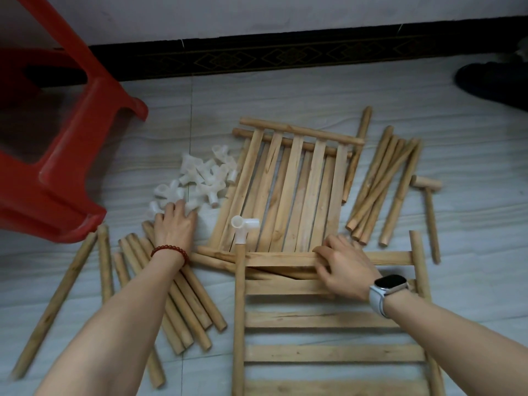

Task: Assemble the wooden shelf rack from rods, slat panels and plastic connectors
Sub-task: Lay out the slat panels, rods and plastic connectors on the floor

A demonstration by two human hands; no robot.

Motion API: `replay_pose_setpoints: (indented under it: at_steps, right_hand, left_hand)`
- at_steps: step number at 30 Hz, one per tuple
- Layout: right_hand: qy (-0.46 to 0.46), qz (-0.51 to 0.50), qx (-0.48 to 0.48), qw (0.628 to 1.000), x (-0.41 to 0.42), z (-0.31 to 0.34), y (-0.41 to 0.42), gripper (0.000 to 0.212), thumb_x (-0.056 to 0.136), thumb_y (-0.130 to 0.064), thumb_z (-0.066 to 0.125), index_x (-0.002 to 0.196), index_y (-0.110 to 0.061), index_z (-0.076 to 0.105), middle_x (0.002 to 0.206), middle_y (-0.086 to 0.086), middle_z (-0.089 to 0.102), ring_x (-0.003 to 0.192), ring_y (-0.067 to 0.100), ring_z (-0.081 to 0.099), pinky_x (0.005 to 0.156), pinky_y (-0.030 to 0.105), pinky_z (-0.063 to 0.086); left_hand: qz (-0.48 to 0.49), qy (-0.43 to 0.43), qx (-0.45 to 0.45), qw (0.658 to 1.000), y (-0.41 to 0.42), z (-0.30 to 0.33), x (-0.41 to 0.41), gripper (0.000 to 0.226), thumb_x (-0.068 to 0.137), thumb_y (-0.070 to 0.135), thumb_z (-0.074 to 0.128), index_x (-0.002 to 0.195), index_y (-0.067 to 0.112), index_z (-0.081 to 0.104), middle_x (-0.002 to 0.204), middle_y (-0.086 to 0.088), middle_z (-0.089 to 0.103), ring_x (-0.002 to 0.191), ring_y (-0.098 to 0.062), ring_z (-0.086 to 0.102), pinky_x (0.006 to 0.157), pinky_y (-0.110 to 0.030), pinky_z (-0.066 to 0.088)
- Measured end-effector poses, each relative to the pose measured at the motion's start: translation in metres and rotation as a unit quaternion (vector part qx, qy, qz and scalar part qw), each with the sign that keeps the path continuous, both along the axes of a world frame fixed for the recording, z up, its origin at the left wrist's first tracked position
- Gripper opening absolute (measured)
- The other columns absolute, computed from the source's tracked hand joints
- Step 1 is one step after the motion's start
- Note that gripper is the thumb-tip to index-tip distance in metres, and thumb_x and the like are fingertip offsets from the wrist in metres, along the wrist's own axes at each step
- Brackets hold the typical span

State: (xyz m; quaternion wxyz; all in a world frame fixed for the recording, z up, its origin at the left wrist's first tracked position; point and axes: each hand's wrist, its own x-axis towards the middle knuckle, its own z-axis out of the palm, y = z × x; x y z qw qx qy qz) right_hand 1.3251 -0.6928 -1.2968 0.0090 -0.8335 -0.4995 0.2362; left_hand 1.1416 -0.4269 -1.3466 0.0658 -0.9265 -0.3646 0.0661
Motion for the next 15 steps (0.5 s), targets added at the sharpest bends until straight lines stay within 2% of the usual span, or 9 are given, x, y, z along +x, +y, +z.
replay_pose_setpoints:
  at_steps: [4, 7, 9, 11, 13, 15]
  right_hand:
    - [0.007, 0.006, -0.010, 1.000, -0.001, -0.002, 0.001, 0.038, 0.096, -0.035, 0.038, 0.129, -0.021, 0.051, 0.115, 0.000, 0.046, 0.111, 0.015, 0.039, 0.091, 0.032, 0.033]
    - [0.010, 0.012, -0.017, 1.000, 0.000, -0.004, 0.000, 0.038, 0.097, -0.034, 0.038, 0.130, -0.021, 0.050, 0.117, 0.000, 0.046, 0.111, 0.015, 0.039, 0.092, 0.031, 0.033]
    - [0.008, 0.014, -0.020, 1.000, 0.002, -0.003, 0.000, 0.037, 0.097, -0.033, 0.037, 0.130, -0.021, 0.050, 0.118, 0.001, 0.046, 0.112, 0.015, 0.040, 0.093, 0.031, 0.034]
    - [0.024, 0.017, -0.027, 0.999, 0.006, 0.000, 0.002, 0.037, 0.097, -0.031, 0.037, 0.131, -0.021, 0.050, 0.121, 0.002, 0.049, 0.113, 0.018, 0.043, 0.093, 0.032, 0.036]
    - [0.057, 0.013, -0.036, 0.998, 0.012, 0.007, 0.005, 0.038, 0.097, -0.030, 0.038, 0.133, -0.021, 0.047, 0.126, 0.004, 0.052, 0.115, 0.020, 0.048, 0.095, 0.033, 0.040]
    - [0.103, -0.019, -0.010, 0.994, 0.017, 0.018, 0.010, 0.040, 0.098, -0.030, 0.040, 0.137, -0.022, 0.043, 0.126, 0.002, 0.055, 0.115, 0.017, 0.052, 0.095, 0.031, 0.043]
  left_hand:
    - [0.017, -0.012, -0.027, 0.999, -0.001, -0.001, -0.001, 0.027, 0.083, 0.000, 0.056, 0.108, 0.006, 0.064, 0.117, -0.026, 0.052, 0.107, -0.042, 0.047, 0.085, -0.050, 0.038]
    - [0.084, -0.151, -0.080, 0.982, -0.011, 0.014, 0.007, 0.028, 0.080, 0.008, 0.061, 0.108, 0.009, 0.063, 0.122, -0.025, 0.049, 0.113, -0.041, 0.046, 0.092, -0.050, 0.034]
    - [0.133, -0.310, -0.137, 0.932, -0.021, 0.031, 0.016, 0.025, 0.081, 0.010, 0.061, 0.106, 0.008, 0.063, 0.120, -0.019, 0.049, 0.111, -0.035, 0.048, 0.093, -0.045, 0.037]
    - [0.129, -0.446, -0.192, 0.864, -0.032, 0.055, 0.025, 0.020, 0.082, 0.011, 0.054, 0.100, 0.008, 0.062, 0.111, -0.009, 0.050, 0.099, -0.017, 0.052, 0.086, -0.032, 0.046]
    - [0.096, -0.504, -0.253, 0.820, -0.041, 0.083, 0.036, 0.024, 0.080, 0.013, 0.046, 0.100, 0.018, 0.059, 0.105, 0.001, 0.051, 0.086, 0.001, 0.051, 0.074, -0.015, 0.046]
    - [0.107, -0.519, -0.400, 0.748, -0.050, 0.105, 0.048, 0.028, 0.086, 0.010, 0.044, 0.103, 0.032, 0.049, 0.101, -0.001, 0.057, 0.082, -0.001, 0.058, 0.070, -0.016, 0.049]
